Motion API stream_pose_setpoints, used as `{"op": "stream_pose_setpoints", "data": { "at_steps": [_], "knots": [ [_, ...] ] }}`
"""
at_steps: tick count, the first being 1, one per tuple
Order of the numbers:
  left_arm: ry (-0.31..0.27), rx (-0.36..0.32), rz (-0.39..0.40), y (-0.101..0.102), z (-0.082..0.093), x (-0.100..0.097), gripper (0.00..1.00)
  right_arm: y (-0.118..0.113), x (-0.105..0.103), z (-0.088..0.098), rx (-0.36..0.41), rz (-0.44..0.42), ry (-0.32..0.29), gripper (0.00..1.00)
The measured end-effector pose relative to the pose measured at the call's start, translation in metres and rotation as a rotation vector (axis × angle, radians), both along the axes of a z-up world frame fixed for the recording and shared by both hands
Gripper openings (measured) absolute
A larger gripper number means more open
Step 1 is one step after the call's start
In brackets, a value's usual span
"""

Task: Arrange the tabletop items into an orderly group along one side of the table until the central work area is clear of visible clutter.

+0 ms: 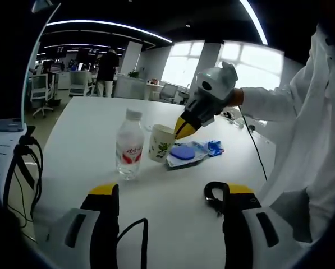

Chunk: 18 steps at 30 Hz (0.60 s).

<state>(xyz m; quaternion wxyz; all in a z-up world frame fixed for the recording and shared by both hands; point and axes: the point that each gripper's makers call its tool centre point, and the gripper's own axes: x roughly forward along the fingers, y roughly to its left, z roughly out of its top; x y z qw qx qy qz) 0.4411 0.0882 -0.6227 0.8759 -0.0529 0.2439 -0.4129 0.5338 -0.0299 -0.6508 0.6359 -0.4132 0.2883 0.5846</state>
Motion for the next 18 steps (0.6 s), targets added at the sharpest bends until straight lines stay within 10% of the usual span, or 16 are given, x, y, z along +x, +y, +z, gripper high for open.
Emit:
{"op": "stream_pose_setpoints", "data": {
  "at_steps": [18],
  "knots": [
    [0.011,-0.008,0.017,0.002,-0.006,-0.001,0.77,0.003,0.004,-0.036,-0.145,0.138,-0.059,0.0]
  ]
}}
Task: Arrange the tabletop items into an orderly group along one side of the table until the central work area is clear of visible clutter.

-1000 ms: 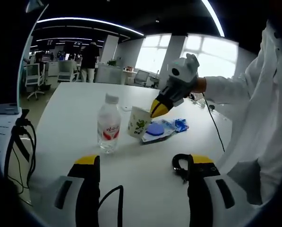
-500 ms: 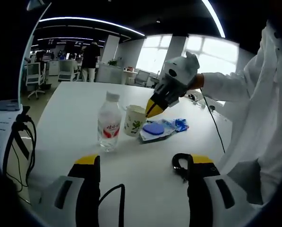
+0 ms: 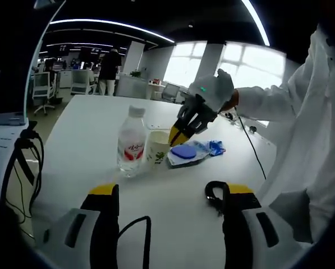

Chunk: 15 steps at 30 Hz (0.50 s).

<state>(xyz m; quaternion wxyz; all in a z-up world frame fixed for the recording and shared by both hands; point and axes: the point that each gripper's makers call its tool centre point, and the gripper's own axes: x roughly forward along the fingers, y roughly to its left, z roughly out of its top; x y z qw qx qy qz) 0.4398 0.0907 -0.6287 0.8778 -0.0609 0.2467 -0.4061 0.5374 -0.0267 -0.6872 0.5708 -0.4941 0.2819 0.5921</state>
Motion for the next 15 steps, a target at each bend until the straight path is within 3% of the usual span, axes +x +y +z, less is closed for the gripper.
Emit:
{"op": "stream_pose_setpoints", "data": {
  "at_steps": [15],
  "knots": [
    [0.005,-0.001,-0.002,-0.002,-0.001,0.001,0.77,0.001,-0.005,-0.011,-0.007,-0.005,0.042,0.0]
  ]
}}
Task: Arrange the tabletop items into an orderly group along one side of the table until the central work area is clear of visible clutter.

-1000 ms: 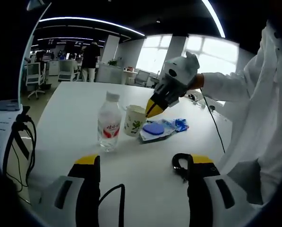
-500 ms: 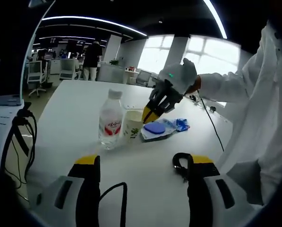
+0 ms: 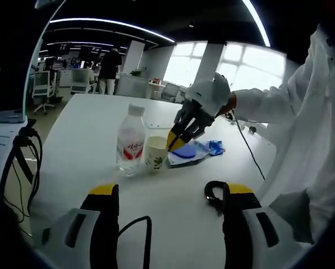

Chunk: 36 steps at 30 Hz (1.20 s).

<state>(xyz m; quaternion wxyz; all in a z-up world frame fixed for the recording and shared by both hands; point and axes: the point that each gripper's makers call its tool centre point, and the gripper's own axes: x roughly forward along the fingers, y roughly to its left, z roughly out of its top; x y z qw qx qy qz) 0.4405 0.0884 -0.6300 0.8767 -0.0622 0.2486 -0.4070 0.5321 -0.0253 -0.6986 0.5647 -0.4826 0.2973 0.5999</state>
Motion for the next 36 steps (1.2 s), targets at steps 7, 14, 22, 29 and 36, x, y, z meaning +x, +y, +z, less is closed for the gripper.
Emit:
{"op": "stream_pose_setpoints", "data": {
  "at_steps": [7,14,22,29,36],
  "knots": [
    [0.003,0.0,0.003,0.001,0.0,-0.001,0.77,0.002,-0.002,0.0,0.016,-0.01,0.006,0.05],
    [0.005,0.005,0.0,0.001,-0.002,-0.001,0.77,0.001,-0.002,0.0,0.023,-0.018,0.007,0.13],
    [0.003,0.003,-0.002,0.0,0.001,0.0,0.78,0.006,-0.004,0.007,0.071,-0.031,-0.002,0.22],
    [0.0,0.012,-0.005,0.0,0.002,0.0,0.78,0.01,-0.004,0.019,0.139,-0.061,-0.017,0.23],
    [-0.007,0.019,-0.012,-0.001,0.007,0.001,0.78,0.011,0.0,0.029,0.212,-0.142,-0.03,0.32]
  ]
}}
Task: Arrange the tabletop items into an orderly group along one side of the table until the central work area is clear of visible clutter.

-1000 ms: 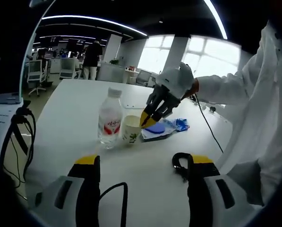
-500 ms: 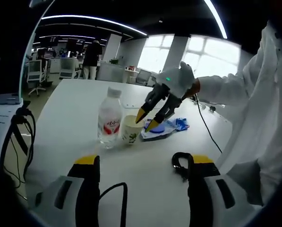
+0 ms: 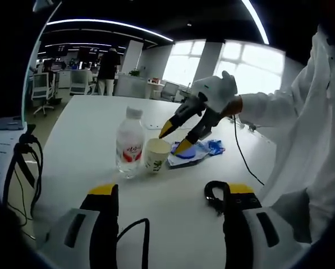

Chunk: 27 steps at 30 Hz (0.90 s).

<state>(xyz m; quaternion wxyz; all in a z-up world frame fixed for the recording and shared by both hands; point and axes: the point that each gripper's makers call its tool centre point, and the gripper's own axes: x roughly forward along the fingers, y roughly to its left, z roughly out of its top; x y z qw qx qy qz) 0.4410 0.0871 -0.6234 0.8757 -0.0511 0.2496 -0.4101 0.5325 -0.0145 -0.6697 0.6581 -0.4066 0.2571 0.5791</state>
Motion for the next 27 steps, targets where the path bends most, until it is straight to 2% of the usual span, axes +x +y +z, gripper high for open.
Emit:
{"op": "stream_pose_setpoints", "data": {
  "at_steps": [3,5,9,14,19,27],
  "knots": [
    [-0.003,0.004,-0.004,-0.001,0.001,0.0,0.78,0.001,0.002,0.006,0.036,-0.027,-0.017,0.33],
    [-0.006,0.005,-0.005,-0.001,0.003,0.001,0.78,0.002,0.001,0.01,0.071,-0.059,-0.006,0.35],
    [-0.013,0.004,-0.002,-0.001,0.006,0.002,0.77,0.008,-0.004,0.021,0.168,-0.141,0.067,0.38],
    [-0.023,0.009,-0.009,-0.004,0.011,0.004,0.77,0.008,-0.008,0.028,0.194,-0.16,0.051,0.42],
    [-0.031,0.013,-0.015,-0.006,0.015,0.005,0.77,0.008,-0.01,0.039,0.267,-0.226,0.068,0.46],
    [-0.049,0.015,-0.032,-0.012,0.025,0.008,0.77,-0.005,-0.009,0.061,0.356,-0.327,0.046,0.49]
  ]
}}
